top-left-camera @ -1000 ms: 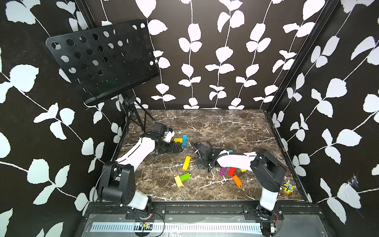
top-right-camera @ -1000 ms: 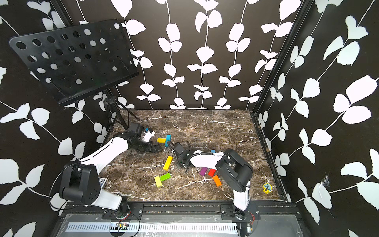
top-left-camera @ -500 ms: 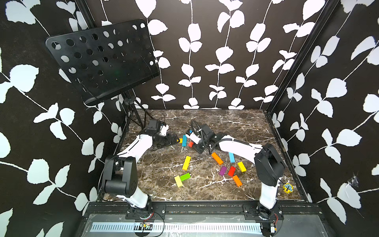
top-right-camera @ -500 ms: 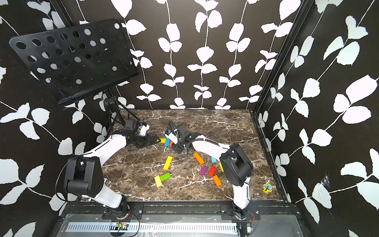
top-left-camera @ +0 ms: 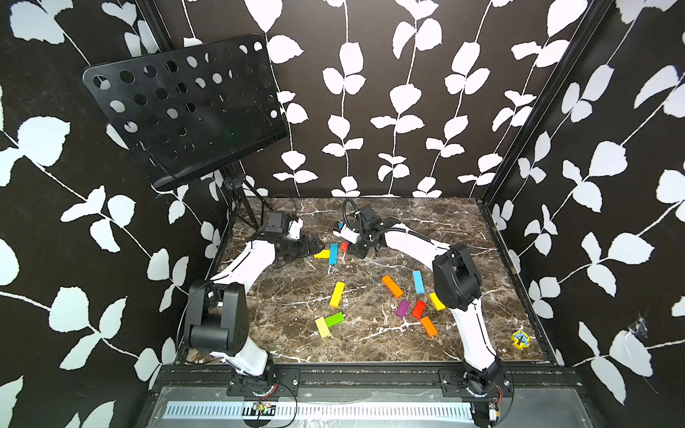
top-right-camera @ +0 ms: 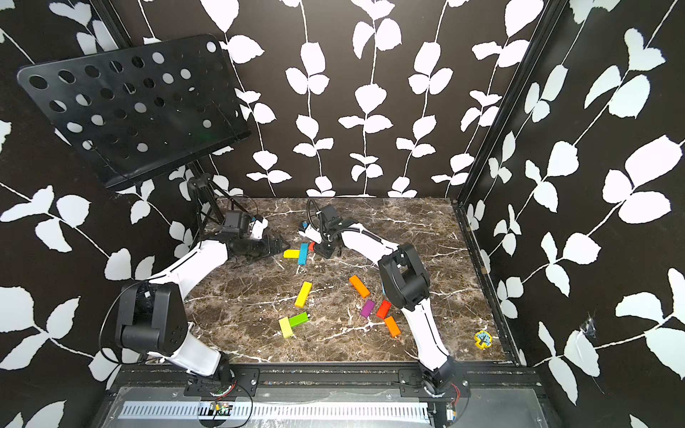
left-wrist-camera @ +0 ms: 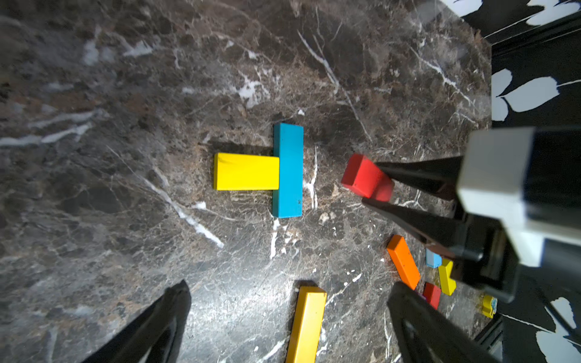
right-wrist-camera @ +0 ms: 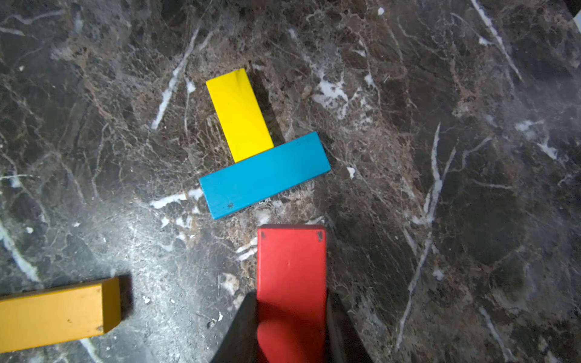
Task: Assemble the letter t with building blocks
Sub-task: Assemble the building block at the center of the board.
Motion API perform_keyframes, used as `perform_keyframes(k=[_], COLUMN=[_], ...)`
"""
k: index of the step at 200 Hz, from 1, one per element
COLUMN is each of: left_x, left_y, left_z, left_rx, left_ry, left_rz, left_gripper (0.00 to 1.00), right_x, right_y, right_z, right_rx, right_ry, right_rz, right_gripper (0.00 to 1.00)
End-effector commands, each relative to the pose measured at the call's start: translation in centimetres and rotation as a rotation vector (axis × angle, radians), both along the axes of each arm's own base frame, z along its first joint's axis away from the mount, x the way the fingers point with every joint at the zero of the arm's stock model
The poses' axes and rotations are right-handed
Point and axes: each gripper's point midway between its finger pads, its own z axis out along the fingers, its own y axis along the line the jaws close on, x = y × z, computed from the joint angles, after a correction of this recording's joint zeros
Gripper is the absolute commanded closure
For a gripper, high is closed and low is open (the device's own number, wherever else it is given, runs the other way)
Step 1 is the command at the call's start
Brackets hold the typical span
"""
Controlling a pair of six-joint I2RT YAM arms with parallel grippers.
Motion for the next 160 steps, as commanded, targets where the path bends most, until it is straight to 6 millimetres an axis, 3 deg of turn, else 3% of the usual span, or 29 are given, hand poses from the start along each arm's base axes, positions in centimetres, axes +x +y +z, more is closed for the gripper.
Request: perform_keyframes(k=[1,50,160], left_x=[0.2,0.2,0.6], left_y=[0.8,2.7,4.6], left_z=[0.6,0.7,-0.7], left_rx=[0.028,0.044,0.012], left_ry=[-0.005,-0.006,0.018], left_rz=[-0.001,0.021,0.045], left_gripper=[0.01,0.01,0.01], right_x=[0.2,0.4,1.0], right_y=[0.0,0.2,0.5], right_z=[-0.4,-1.6,-4.1], right_rx=[-0.028,-0.026,-0.071], right_ry=[-0.015,-0.019,0.002], right_rz=[0.049,0.086,0.144], right_gripper=[0.92,0.92,0.92])
